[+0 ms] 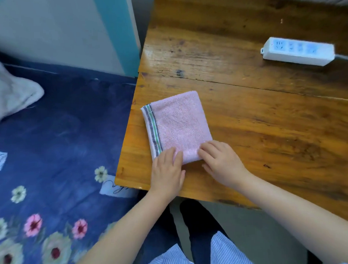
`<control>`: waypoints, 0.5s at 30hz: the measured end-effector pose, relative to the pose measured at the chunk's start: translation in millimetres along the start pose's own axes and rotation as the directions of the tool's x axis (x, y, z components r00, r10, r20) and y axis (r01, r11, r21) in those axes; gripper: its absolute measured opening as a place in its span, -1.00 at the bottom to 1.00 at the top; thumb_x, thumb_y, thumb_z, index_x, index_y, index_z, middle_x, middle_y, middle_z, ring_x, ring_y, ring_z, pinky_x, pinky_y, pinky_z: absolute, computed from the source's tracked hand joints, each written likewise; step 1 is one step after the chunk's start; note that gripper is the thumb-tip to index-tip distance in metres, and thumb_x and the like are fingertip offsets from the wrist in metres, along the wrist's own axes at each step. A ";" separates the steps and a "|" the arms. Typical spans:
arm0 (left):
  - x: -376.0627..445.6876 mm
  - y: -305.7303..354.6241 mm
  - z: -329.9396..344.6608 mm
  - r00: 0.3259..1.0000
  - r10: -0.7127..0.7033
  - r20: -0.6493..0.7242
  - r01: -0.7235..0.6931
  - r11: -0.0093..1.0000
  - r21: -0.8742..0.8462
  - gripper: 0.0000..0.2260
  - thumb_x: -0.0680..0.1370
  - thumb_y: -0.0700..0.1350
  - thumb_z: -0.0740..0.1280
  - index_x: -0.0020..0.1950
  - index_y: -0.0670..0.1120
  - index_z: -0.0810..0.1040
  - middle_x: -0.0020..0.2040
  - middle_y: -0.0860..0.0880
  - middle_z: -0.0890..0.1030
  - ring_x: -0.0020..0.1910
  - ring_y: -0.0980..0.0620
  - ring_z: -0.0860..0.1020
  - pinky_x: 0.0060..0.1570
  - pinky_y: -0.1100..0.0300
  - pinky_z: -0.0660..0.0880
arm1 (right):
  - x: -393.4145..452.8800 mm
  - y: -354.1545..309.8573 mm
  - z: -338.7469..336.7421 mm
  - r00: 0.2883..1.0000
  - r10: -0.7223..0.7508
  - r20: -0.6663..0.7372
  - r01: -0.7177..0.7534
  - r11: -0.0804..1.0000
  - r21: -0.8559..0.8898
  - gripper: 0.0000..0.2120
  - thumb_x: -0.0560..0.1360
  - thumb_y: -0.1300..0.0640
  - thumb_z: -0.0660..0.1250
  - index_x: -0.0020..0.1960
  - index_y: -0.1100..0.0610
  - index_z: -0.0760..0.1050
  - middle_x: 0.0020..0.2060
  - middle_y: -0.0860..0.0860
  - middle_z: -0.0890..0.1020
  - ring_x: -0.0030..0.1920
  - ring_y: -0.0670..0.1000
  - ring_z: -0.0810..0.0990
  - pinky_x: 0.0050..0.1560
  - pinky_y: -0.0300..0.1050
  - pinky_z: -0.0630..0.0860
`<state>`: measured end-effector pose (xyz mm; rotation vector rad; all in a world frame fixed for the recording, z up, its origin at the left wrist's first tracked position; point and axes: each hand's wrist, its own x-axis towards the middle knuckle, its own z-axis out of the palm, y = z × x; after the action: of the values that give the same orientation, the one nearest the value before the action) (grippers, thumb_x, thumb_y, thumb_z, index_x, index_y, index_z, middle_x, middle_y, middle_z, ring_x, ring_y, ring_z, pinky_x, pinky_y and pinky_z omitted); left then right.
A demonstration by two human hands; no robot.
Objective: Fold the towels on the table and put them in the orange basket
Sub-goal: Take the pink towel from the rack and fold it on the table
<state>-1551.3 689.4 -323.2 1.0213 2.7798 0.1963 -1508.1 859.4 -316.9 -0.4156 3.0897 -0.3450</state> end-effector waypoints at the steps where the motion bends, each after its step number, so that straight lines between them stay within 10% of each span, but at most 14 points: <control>1: 1.8 1.9 1.5 0.999 -0.042 0.018 0.041 0.999 0.030 -0.52 -0.01 -0.07 0.60 -0.13 -0.15 0.65 -0.14 -0.10 0.67 -0.26 -0.07 0.64 -0.33 0.25 0.53 | 0.6 2.8 1.3 1.000 -0.015 0.003 0.015 0.999 -0.032 -0.85 0.24 0.31 0.37 -0.18 0.25 0.60 -0.22 0.11 0.66 -0.23 0.11 0.64 -0.27 -0.15 0.52; 7: 19.6 8.4 3.2 0.992 -0.123 0.004 0.120 0.975 0.190 -0.73 0.06 -0.15 0.56 -0.30 -0.13 0.63 -0.30 -0.05 0.65 -0.36 0.01 0.61 -0.49 0.29 0.50 | 23.7 11.7 8.2 0.983 -0.184 -0.027 0.172 0.956 -0.239 -0.72 0.33 0.31 0.12 -0.25 0.21 0.62 -0.37 0.06 0.62 -0.39 0.06 0.59 -0.39 -0.20 0.52; 11: 21.8 6.4 8.8 0.995 -0.084 -0.055 0.095 0.971 0.219 -0.78 0.33 -0.20 0.17 -0.33 -0.12 0.62 -0.36 -0.04 0.62 -0.41 0.04 0.59 -0.51 0.29 0.50 | 30.5 8.9 8.7 0.976 -0.216 0.016 0.208 0.918 -0.337 -0.70 0.30 0.35 0.11 -0.36 0.14 0.59 -0.48 0.00 0.56 -0.47 0.01 0.52 -0.45 -0.25 0.44; 15: 20.0 3.8 9.3 0.978 -0.106 -0.178 0.141 0.971 0.195 -0.81 0.33 -0.25 0.31 -0.07 -0.15 0.52 -0.30 -0.04 0.65 -0.39 0.04 0.60 -0.46 0.30 0.51 | 33.3 11.8 -5.2 0.974 -0.222 0.047 0.226 0.931 -0.285 -0.89 0.04 0.28 0.40 -0.43 0.17 0.55 -0.50 0.01 0.55 -0.51 0.00 0.52 -0.56 -0.26 0.35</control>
<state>-1562.0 706.0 -333.9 0.9074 3.0572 -0.0272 -1543.5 862.9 -313.6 -0.7767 3.0881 0.1161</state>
